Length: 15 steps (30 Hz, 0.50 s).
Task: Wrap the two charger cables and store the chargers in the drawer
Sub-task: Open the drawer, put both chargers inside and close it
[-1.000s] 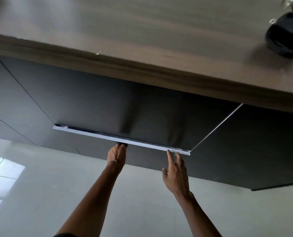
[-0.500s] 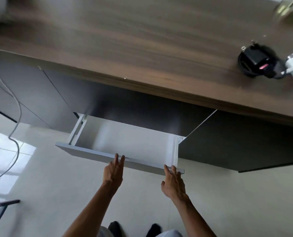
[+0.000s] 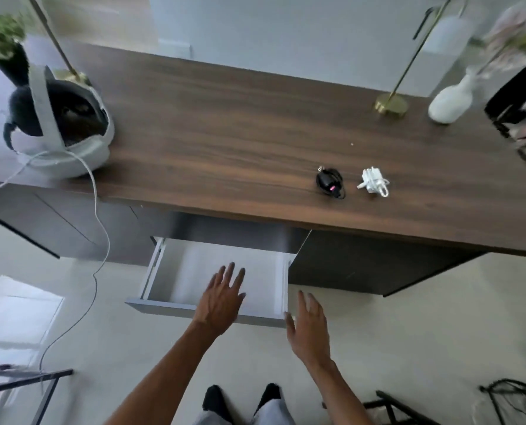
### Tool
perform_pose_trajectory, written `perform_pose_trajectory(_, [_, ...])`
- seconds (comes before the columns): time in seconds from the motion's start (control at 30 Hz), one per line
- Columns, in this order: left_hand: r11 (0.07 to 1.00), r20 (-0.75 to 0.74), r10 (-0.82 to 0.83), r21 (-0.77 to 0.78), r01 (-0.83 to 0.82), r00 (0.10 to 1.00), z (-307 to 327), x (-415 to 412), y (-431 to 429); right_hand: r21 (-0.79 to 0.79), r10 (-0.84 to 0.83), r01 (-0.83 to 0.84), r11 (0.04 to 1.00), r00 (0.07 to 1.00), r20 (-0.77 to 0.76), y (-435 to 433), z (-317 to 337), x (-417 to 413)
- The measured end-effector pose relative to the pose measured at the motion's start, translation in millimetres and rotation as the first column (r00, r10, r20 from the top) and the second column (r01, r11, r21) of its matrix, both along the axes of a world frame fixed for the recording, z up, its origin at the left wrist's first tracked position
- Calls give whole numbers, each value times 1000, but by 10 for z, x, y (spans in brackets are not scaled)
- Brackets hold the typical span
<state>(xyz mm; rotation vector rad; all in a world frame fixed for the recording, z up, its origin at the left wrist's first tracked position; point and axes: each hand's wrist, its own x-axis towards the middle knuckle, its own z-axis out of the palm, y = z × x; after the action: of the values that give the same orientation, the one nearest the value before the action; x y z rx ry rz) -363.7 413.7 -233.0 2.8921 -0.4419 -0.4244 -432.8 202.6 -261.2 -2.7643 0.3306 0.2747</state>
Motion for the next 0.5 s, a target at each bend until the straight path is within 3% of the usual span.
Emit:
perform_pose_trajectory(0.1, [984,242,-87,-127,121,966,347,168,-180,39,-72,66,997,976,204,-175,461,177])
perform_pose_trajectory(0.2, [959,347,-94,-221,179,933,655,462,-381,110,-141,107,988,912,384,-445,890,433])
perform_pose_trajectory(0.33, [925,385,-59,-326,195,921,1018,789,-710,154,-192,129,980,828,526,-781,1240,703])
perform_pose_trajectory(0.5, [876,252,205,-479,-62,946,1371,1122,-1305,175,-217,136,975,745,631,-1235,1429,1210])
